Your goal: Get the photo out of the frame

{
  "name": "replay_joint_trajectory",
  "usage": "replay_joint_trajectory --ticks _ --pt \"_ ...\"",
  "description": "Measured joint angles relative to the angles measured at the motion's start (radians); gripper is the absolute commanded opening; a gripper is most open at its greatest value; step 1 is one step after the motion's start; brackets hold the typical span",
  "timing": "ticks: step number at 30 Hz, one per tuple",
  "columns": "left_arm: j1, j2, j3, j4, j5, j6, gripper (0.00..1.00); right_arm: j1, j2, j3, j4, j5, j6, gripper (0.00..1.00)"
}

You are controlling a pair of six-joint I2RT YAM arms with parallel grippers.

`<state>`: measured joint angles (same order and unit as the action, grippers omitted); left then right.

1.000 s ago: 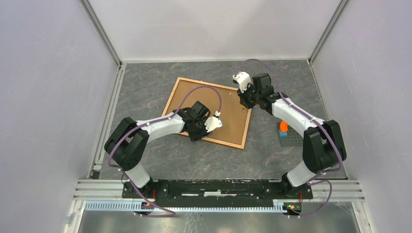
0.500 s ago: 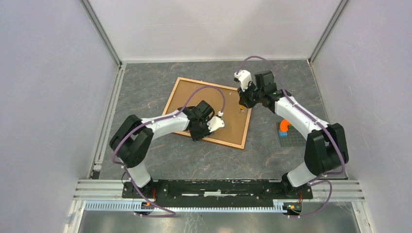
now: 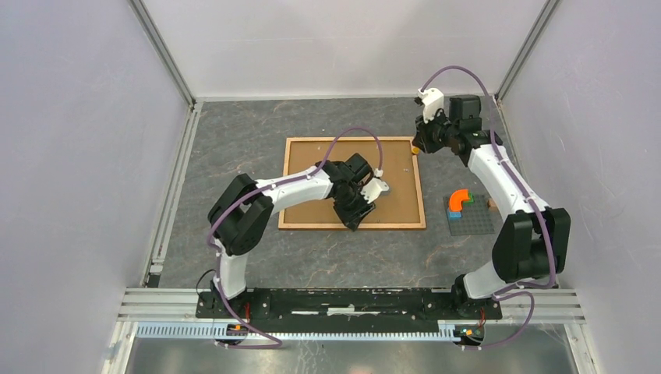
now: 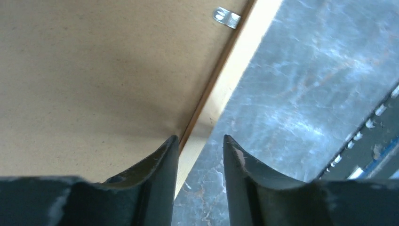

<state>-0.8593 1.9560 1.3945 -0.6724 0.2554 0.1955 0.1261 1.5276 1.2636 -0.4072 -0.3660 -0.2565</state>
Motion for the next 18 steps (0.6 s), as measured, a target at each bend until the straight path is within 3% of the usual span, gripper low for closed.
replay_joint_trajectory --ticks 2,4,7,13,18 --pt "0.009 -0.009 0.005 -0.031 0.048 0.02 0.84 -0.007 -0.006 0.006 -0.009 -0.001 0.0 0.0" --pt "0.029 -0.027 0.018 -0.069 0.077 0.056 0.9 -0.013 -0.015 0.01 -0.016 -0.002 0.0 0.0" --pt "0.108 -0.02 0.159 -0.174 0.128 0.128 0.91 -0.019 -0.034 0.01 -0.024 -0.004 0.002 0.0" --pt "0.341 0.151 0.641 -0.24 0.14 0.264 0.94 -0.024 -0.084 0.001 -0.028 -0.003 0.003 0.0" --pt "0.445 0.333 0.814 -0.231 0.061 0.311 0.93 -0.024 -0.121 -0.025 -0.031 0.0 0.002 0.0"
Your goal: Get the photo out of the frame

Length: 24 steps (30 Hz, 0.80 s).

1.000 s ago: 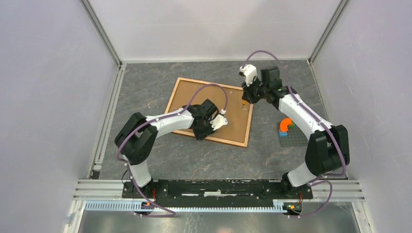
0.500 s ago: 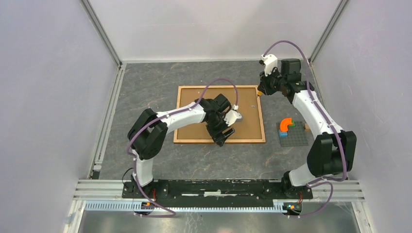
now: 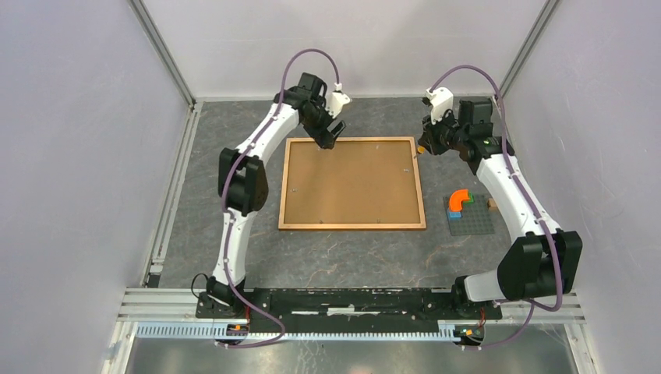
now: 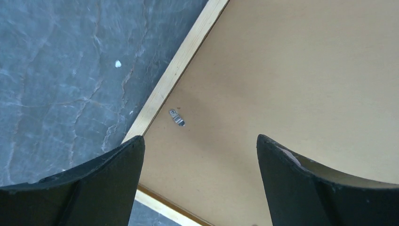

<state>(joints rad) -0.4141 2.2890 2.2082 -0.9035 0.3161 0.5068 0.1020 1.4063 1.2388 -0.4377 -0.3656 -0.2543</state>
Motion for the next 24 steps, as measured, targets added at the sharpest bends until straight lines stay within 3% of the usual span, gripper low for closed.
replay_joint_trajectory --ticks 12,18,24 --pt "-0.031 0.269 0.163 0.097 -0.133 0.023 0.88 0.0 -0.005 -0.022 -0.026 0.004 -0.004 0.0" --pt "-0.032 0.287 0.177 0.122 -0.15 0.027 0.74 0.0 -0.005 -0.022 -0.034 0.004 -0.007 0.0" --pt "-0.022 0.307 0.217 0.092 -0.131 0.034 0.5 0.0 -0.005 -0.022 -0.035 0.003 -0.008 0.0"
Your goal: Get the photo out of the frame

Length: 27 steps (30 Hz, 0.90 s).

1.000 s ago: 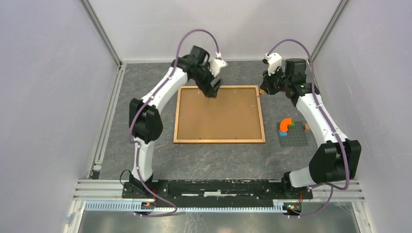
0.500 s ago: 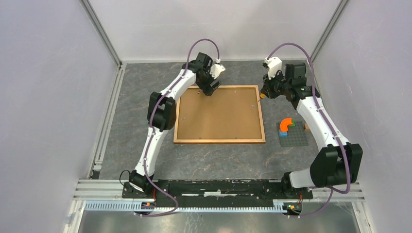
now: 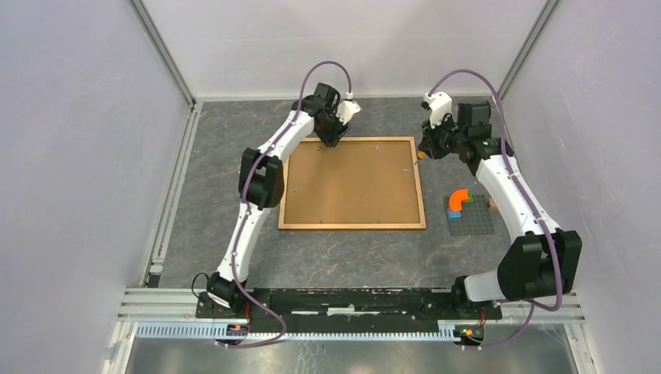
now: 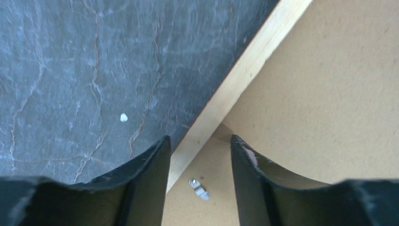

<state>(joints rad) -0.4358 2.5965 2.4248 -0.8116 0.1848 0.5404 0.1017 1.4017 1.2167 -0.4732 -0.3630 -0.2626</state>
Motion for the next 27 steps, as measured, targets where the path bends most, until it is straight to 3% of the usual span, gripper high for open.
replay_joint_trajectory --ticks 5,10,16,20,22,27 --pt "0.029 0.002 0.008 -0.058 0.012 0.028 0.27 0.0 0.002 0.0 0.0 -0.004 0.0 0.0" --pt "0.06 -0.015 -0.007 -0.125 0.029 0.062 0.13 0.0 0.017 0.0 0.001 -0.013 0.0 0.0" --pt "0.146 -0.175 -0.28 -0.102 0.042 -0.024 0.06 0.0 0.051 0.0 0.001 -0.027 0.002 0.0" --pt "0.233 -0.409 -0.671 0.004 0.023 -0.151 0.11 0.0 0.062 0.001 0.002 -0.03 0.002 0.0" --pt "0.268 -0.521 -0.846 0.034 -0.003 -0.201 0.26 0.0 0.062 0.001 0.003 -0.034 0.003 0.0" --pt "0.254 -0.653 -1.042 0.037 -0.017 -0.31 0.43 0.0 0.065 0.004 0.007 -0.047 0.004 0.0"
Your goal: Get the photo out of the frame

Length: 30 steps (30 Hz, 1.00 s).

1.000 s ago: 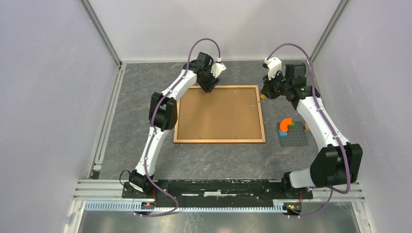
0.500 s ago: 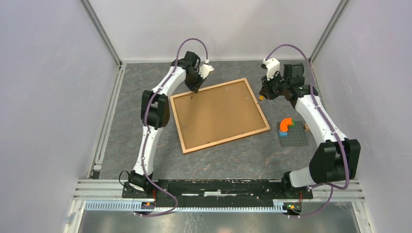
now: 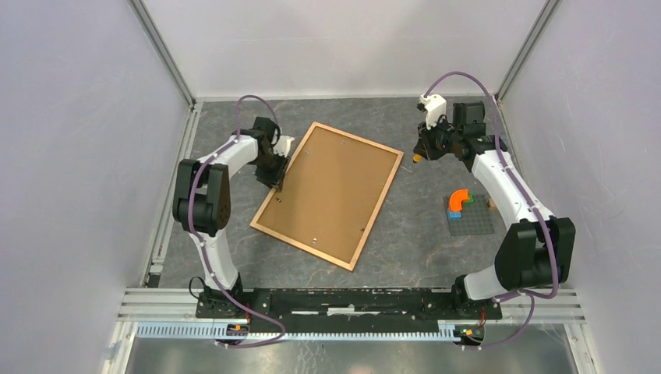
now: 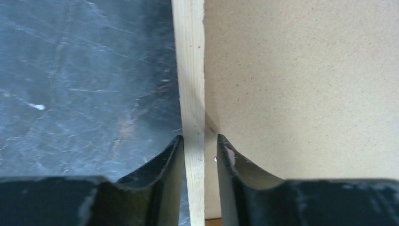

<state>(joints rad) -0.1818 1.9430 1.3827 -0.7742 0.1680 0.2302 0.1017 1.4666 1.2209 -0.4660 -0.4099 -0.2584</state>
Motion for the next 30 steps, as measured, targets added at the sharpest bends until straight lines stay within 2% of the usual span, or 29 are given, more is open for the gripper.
replay_joint_trajectory --ticks 5,11,14,18,20,26,28,30 --pt "-0.044 -0.006 -0.008 0.021 -0.005 -0.083 0.54 0.0 0.003 0.0 -0.002 -0.015 -0.001 0.0" --pt "-0.055 0.049 0.085 0.076 -0.031 -0.113 0.55 0.026 0.004 -0.001 -0.008 -0.031 -0.018 0.0" --pt "-0.055 0.079 0.097 0.102 -0.039 -0.113 0.51 0.058 0.004 -0.005 -0.011 -0.03 -0.033 0.0" --pt "-0.055 0.088 0.095 0.105 -0.026 -0.127 0.3 0.095 0.003 -0.021 -0.02 -0.029 -0.057 0.0" --pt "-0.056 0.074 0.069 0.13 -0.013 -0.167 0.24 0.108 0.003 -0.033 -0.022 -0.024 -0.069 0.0" --pt "-0.056 -0.056 -0.131 0.248 -0.01 -0.306 0.17 0.143 0.003 -0.081 -0.024 0.0 -0.092 0.0" --pt "-0.062 -0.088 -0.175 0.253 -0.011 -0.349 0.17 0.162 0.002 -0.098 -0.023 0.007 -0.098 0.0" --pt "-0.063 -0.103 -0.196 0.259 -0.012 -0.386 0.21 0.181 0.002 -0.113 -0.021 0.014 -0.103 0.0"
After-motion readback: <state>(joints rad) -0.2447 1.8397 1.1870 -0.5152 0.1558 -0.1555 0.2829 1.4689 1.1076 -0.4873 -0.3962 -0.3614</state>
